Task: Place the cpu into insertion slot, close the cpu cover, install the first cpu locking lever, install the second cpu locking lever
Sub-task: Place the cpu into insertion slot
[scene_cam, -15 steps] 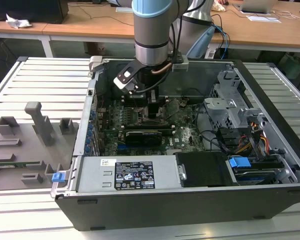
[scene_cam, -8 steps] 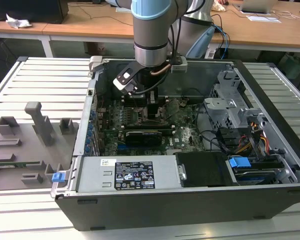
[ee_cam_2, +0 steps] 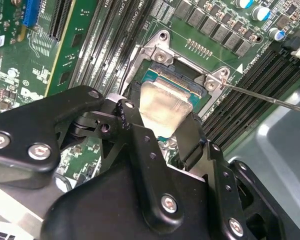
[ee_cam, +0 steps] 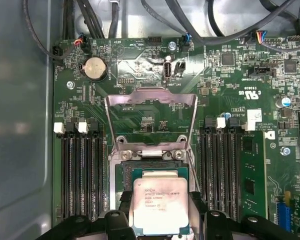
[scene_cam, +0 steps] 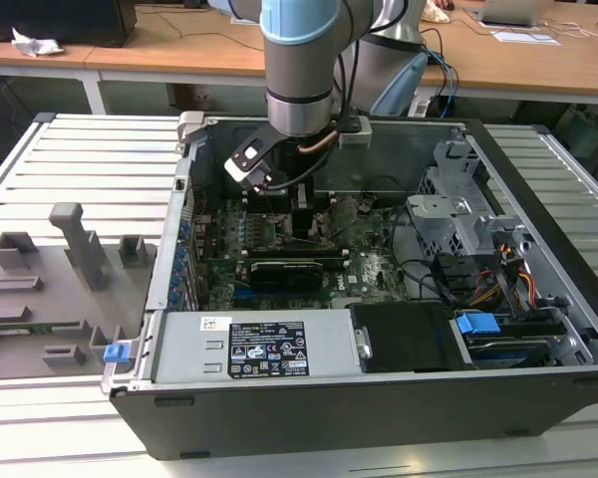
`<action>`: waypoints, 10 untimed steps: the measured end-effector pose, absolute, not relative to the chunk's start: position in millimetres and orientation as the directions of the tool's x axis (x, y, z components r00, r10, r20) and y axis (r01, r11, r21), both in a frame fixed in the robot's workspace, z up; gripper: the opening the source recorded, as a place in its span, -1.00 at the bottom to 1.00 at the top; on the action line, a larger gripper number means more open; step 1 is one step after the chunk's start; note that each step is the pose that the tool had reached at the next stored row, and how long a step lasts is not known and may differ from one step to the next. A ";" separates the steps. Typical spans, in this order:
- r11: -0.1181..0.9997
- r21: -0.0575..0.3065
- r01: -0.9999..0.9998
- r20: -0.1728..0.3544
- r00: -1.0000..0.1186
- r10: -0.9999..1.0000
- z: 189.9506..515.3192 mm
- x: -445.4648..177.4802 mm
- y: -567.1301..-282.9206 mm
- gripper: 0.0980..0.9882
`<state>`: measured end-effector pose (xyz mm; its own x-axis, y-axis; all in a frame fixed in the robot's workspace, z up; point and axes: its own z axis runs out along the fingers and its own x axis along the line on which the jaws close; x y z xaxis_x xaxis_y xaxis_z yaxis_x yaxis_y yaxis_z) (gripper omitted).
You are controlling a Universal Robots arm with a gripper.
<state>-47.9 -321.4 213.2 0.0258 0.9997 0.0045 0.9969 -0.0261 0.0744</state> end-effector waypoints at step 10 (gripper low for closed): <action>-0.026 0.074 0.997 0.002 0.026 1.000 207.1 -47.7 -317.0 -0.04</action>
